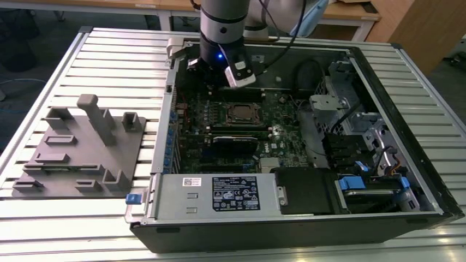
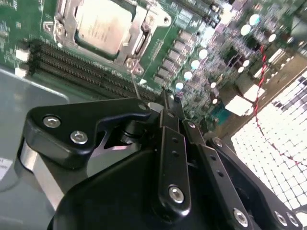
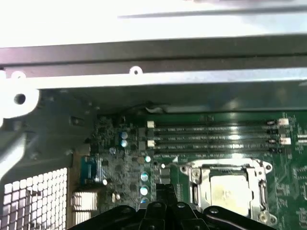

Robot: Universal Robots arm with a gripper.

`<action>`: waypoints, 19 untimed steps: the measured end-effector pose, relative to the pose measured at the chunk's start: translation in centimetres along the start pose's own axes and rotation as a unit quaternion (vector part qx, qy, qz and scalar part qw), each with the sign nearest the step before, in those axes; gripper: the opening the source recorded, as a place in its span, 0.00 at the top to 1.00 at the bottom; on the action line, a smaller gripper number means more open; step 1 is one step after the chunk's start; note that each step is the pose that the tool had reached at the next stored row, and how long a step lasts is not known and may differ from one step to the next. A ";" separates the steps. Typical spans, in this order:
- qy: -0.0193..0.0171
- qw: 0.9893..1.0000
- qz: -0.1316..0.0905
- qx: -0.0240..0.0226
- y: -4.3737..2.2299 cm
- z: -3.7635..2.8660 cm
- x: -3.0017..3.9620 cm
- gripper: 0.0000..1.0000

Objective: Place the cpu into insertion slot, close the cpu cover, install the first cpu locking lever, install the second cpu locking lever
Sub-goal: 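Install the first cpu locking lever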

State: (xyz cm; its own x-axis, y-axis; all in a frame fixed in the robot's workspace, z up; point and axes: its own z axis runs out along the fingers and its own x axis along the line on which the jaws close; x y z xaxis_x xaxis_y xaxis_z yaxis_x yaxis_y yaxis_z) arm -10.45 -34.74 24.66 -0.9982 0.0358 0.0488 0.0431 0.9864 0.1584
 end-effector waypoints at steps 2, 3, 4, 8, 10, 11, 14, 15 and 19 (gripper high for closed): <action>0.000 1.000 0.000 -0.011 -0.17 -0.02 0.12 0.90; 0.001 1.000 -0.001 -0.014 -0.26 -0.03 0.18 0.90; 0.001 1.000 -0.001 -0.017 -0.34 -0.04 0.23 0.90; 0.001 1.000 -0.001 -0.029 -0.68 -0.05 0.50 0.90; 0.002 0.999 -0.002 -0.039 -0.84 -0.07 0.64 0.90; 0.002 0.999 -0.002 -0.044 -0.92 -0.08 0.72 0.90; 0.002 0.998 -0.002 -0.055 -1.12 -0.07 0.98 0.90; 0.002 0.998 -0.002 -0.057 -1.16 -0.06 1.01 0.90; 0.002 0.998 -0.002 -0.059 -1.15 -0.06 1.02 0.90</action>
State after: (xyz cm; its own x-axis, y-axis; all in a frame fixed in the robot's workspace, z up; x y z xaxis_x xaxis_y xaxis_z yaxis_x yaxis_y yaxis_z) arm -11.52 -35.85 24.59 -0.9982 0.0299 0.0526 0.0432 0.9610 0.2731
